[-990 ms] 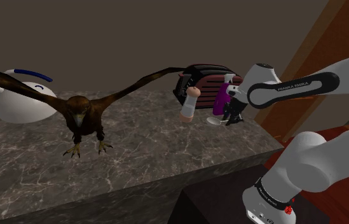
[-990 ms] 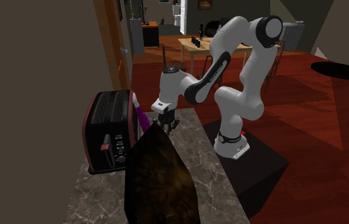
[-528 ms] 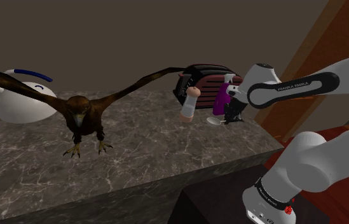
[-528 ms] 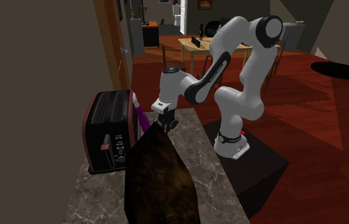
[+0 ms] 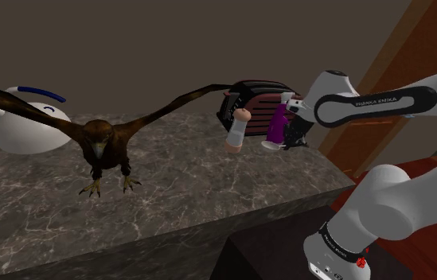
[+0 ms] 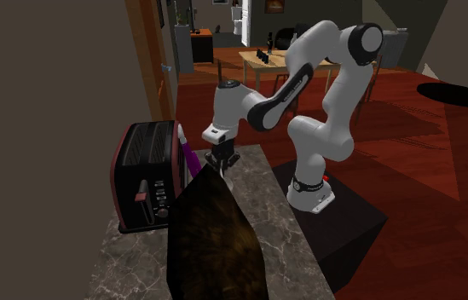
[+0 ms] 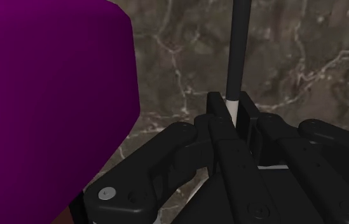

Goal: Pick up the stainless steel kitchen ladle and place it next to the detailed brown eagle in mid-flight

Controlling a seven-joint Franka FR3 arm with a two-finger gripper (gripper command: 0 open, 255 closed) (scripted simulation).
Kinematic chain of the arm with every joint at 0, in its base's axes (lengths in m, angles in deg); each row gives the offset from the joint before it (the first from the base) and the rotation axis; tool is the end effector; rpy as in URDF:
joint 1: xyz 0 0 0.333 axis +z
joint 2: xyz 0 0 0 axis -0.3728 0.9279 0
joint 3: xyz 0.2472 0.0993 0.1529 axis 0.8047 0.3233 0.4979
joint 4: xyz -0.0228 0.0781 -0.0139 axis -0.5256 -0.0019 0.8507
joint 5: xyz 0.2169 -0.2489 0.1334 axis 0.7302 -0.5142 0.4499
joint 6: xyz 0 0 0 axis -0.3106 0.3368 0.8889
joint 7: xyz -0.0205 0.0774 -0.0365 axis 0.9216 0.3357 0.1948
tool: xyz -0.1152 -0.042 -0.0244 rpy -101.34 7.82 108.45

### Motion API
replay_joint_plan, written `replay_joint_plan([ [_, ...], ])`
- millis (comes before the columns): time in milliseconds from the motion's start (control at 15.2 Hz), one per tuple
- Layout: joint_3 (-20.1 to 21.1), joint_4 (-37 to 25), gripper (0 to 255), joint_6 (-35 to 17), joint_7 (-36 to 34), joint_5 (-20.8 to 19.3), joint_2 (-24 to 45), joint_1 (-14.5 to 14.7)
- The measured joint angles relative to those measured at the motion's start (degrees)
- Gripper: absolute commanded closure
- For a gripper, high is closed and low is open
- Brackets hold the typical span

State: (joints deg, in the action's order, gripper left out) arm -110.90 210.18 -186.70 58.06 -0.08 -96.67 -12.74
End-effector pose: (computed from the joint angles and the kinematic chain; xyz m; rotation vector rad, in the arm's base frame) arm 0.3061 -0.1227 0.3656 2.4808 1.7927 0.1351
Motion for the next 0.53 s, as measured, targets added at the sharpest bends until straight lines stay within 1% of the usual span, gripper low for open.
replay_joint_plan([
  [528, 2.54, -3.98, 255, 7.95, -0.01, 1.74, -3.99, 0.25],
])
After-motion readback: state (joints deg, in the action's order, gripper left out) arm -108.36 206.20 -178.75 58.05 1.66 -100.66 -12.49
